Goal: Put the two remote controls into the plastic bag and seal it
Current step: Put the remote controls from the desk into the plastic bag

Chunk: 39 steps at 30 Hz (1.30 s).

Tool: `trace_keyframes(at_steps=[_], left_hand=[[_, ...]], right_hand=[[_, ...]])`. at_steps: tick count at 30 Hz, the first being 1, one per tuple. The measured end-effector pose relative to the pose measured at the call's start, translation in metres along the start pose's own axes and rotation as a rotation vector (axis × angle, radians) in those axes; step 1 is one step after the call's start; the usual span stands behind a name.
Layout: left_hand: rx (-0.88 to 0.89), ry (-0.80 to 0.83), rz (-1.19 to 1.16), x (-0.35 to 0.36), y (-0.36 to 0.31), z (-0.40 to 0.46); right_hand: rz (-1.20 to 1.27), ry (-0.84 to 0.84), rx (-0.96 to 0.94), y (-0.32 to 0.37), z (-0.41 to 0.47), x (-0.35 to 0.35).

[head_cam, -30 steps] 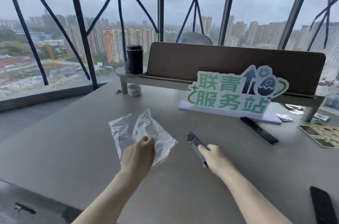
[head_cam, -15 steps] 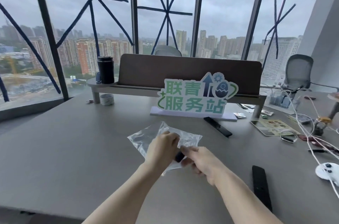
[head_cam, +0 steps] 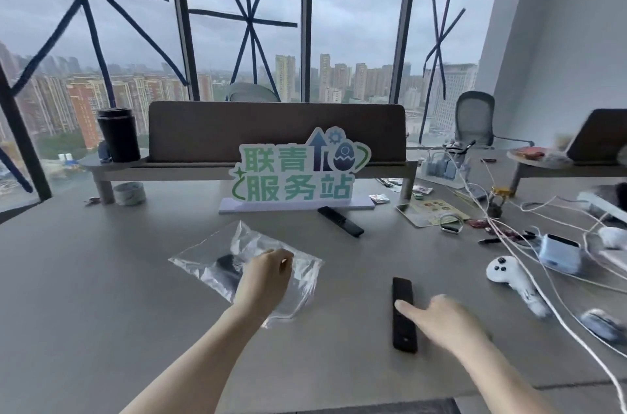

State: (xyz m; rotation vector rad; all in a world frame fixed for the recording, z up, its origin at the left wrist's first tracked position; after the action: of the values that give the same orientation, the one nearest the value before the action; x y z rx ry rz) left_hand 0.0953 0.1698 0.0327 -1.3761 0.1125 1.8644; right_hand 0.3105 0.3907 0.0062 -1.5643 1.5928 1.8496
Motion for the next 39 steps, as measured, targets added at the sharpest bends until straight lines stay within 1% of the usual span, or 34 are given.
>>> trace_keyframes(at_steps=[3,7,8,11,13,15,17,19,22,23,24,27,28,30,33,37,39], left_hand=[[0.033,0.066,-0.004,0.017,-0.025,-0.002],[-0.008,0.093,-0.070,0.024,-0.031,-0.007],[-0.022,0.083,-0.084,0.021,-0.029,-0.008],[-0.059,0.043,-0.112,0.012,-0.022,-0.008],[-0.064,0.015,-0.130,0.006,-0.020,-0.006],[-0.062,0.000,-0.137,0.003,-0.022,-0.005],[-0.062,-0.008,-0.146,0.002,-0.023,-0.004],[-0.062,-0.011,-0.143,0.000,-0.021,-0.004],[-0.066,-0.019,-0.120,-0.003,-0.017,-0.002],[-0.069,-0.022,-0.122,-0.003,-0.016,-0.002],[-0.082,-0.023,-0.136,-0.002,-0.013,-0.002],[-0.129,-0.012,-0.184,0.003,-0.003,0.004],[-0.137,-0.010,-0.197,0.006,-0.002,0.006],[-0.167,-0.005,-0.236,0.014,-0.002,0.012],[-0.222,-0.022,-0.340,0.022,-0.010,0.026],[-0.241,-0.045,-0.454,0.023,-0.015,0.053],[-0.240,-0.031,-0.468,0.023,-0.013,0.062]], right_hand=[[0.008,0.068,0.003,0.003,-0.008,0.019],[0.128,0.115,-0.028,-0.006,-0.004,0.025],[0.212,0.135,-0.038,-0.008,-0.004,0.021],[0.590,0.232,-0.025,-0.010,-0.013,0.005],[0.747,0.296,-0.039,-0.004,-0.025,-0.007],[0.827,0.417,-0.037,0.013,-0.036,-0.008],[0.854,0.505,-0.035,0.036,-0.039,0.004],[0.859,0.532,-0.039,0.065,-0.034,0.026],[0.987,0.539,-0.030,0.105,-0.023,0.063],[1.029,0.517,-0.034,0.112,-0.019,0.070],[1.027,0.449,-0.057,0.114,-0.015,0.073],[0.900,0.122,-0.128,0.100,0.004,0.065],[0.890,0.068,-0.125,0.093,0.012,0.060],[0.851,0.010,-0.100,0.081,0.032,0.052],[0.692,-0.043,-0.107,0.079,0.078,0.046],[0.485,-0.062,-0.187,0.101,0.139,0.051],[0.404,-0.059,-0.215,0.115,0.159,0.059]])
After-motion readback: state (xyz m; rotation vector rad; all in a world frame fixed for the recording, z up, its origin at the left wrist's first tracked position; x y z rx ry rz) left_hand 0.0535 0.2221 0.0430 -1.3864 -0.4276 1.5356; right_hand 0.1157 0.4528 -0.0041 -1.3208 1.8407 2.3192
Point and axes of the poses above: each hand's wrist, its own z-axis towards the middle knuckle, its own x-axis out of the palm, y = z × x, the point moved 3 cm from there along z, towards the middle knuckle, and after that the axes turned 12 degrees about z, right-handed, at the moved point
